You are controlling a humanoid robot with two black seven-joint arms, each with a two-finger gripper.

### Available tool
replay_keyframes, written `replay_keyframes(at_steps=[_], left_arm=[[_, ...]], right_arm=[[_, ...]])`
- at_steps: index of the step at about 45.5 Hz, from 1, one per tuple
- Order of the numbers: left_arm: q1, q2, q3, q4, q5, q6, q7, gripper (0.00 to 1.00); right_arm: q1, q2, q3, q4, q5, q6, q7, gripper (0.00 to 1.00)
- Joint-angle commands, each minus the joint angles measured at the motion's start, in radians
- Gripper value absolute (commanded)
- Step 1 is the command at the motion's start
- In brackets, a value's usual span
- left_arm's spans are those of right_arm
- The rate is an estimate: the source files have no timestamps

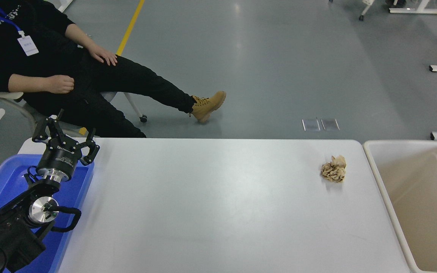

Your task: Clean the table surface

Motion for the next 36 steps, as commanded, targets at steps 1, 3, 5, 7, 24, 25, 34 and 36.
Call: replay_keyframes(at_steps=[1,3,5,7,24,25,34,36], left_arm=[[0.000,0.000,0.000,0.000,0.001,0.000,0.000,1.00],[0.000,0.000,0.000,0.000,-0.001,0.000,0.000,1.00],[0.000,0.000,0.000,0.000,-0.001,0.000,0.000,1.00],[0.000,0.000,0.000,0.000,0.001,0.000,0.000,1.00],[0.000,0.000,0.000,0.000,0.001,0.000,0.000,1.00],[0.000,0.000,0.000,0.000,-0.001,0.000,0.000,1.00],[0.000,0.000,0.000,0.000,0.001,0.000,0.000,1.00],[0.000,0.000,0.000,0.000,0.001,0.000,0.000,1.00]], right_arm=[[-0.035,0.026,0.286,0.225,0.003,0.014,-0.002,0.99],[-0.066,0.042,0.334,0.270,0.003,0.020,-0.002,0.99],[-0.098,0.065,0.383,0.317,0.003,0.029,-0.004,0.99],[-0.128,0.085,0.429,0.363,0.003,0.038,-0.006,0.99],[-0.378,0.208,0.475,0.495,0.003,0.058,-0.001,0.99],[-0.389,0.213,0.475,0.495,0.003,0.058,0.001,0.99],[-0.438,0.237,0.489,0.485,0.003,0.058,0.002,0.99],[-0.438,0.242,0.491,0.482,0.001,0.055,0.002,0.99]])
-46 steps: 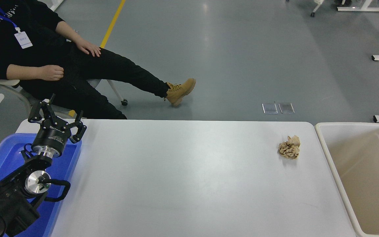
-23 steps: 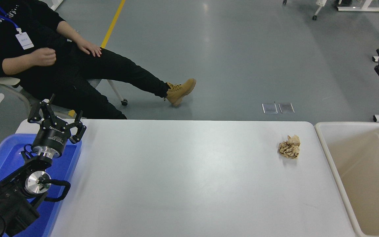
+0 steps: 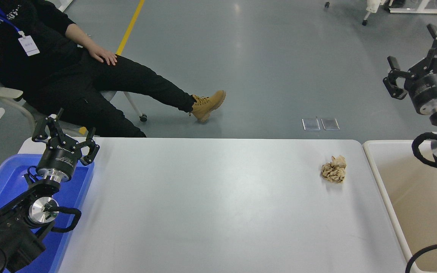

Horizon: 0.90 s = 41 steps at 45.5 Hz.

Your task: Clean the table surface

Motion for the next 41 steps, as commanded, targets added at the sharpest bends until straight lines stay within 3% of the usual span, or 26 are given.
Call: replay_keyframes(at_steps=[1,41], left_arm=[[0.000,0.000,0.000,0.000,0.000,0.000,0.000,1.00],[0.000,0.000,0.000,0.000,0.000,0.000,0.000,1.00]], right_arm=[[-0.071,0.039,0.027,0.012,-0.001,-0.004,0.002,0.99],[-0.079,0.045,0.043,0.013,0.000,-0.002,0.002,0.99]])
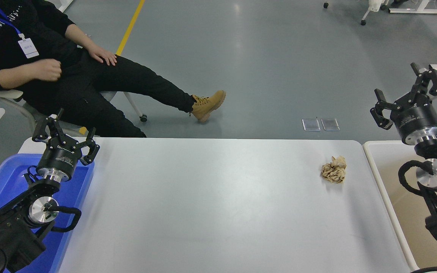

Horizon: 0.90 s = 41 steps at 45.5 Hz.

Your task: Clean the table surface

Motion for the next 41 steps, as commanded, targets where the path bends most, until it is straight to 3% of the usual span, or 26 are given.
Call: replay_keyframes(at_steps=[1,17,24,32,41], left_arm=[[0.000,0.000,0.000,0.000,-0.001,0.000,0.000,1.00],[0.000,0.000,0.000,0.000,0.000,0.000,0.000,1.00],[0.000,0.000,0.000,0.000,-0.001,0.000,0.000,1.00],[0.000,0.000,0.000,0.000,0.000,0.000,0.000,1.00],[0.000,0.000,0.000,0.000,-0.001,0.000,0.000,1.00]], right_arm=[[-0.006,0.002,-0.001,0.000,0.000,0.005,0.000,0.99],[-0.013,0.002,-0.028,-0.050,0.006,0.004,-0.001,0.99],[0.043,-0.046,-0.114,-0.142,0.146,0.005,-0.001,0.99],[0.161,-0.211,-0.402,-0.260,0.324,0.005,-0.003,0.99],[0.338,-0.296,-0.766,-0.279,0.344,0.010,-0.003,0.99]])
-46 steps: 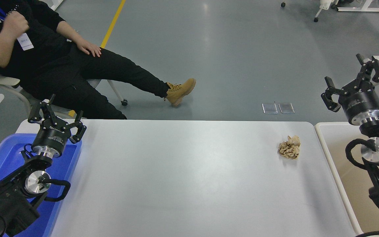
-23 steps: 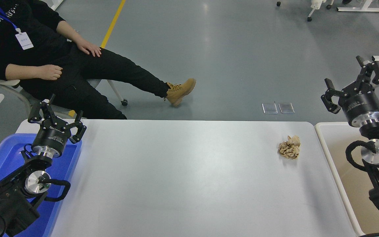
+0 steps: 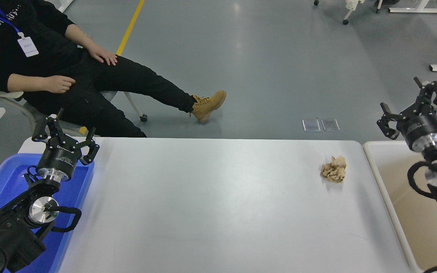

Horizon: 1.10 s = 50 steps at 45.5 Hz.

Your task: Clean the table surface

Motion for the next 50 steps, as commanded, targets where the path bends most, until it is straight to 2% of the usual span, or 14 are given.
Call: replay_keyframes(at_steps=[1,7,17,21,35,45,50], left_arm=[[0.000,0.000,0.000,0.000,-0.001,0.000,0.000,1.00],[0.000,0.000,0.000,0.000,0.000,0.000,0.000,1.00],[0.000,0.000,0.000,0.000,0.000,0.000,0.000,1.00],[0.000,0.000,0.000,0.000,0.000,0.000,0.000,1.00],[0.000,0.000,0.000,0.000,0.000,0.000,0.000,1.00],[0.000,0.000,0.000,0.000,0.000,0.000,0.000,1.00],[0.000,0.000,0.000,0.000,0.000,0.000,0.000,1.00]], right_arm=[[0.190,-0.117,-0.380,-0.060,0.066,0.007,0.000,0.99],[0.295,-0.180,-0.543,-0.068,-0.055,0.021,0.006,0.99],[0.450,-0.142,-0.961,-0.074,-0.540,0.024,0.006,0.99],[0.468,-0.099,-1.092,-0.093,-0.662,0.019,0.006,0.99],[0.467,0.028,-1.339,-0.126,-0.879,0.002,0.014,0.99],[0.457,0.096,-1.445,-0.139,-0.919,-0.056,0.014,0.99],[0.425,0.172,-1.479,-0.258,-0.917,-0.094,0.014,0.99]])
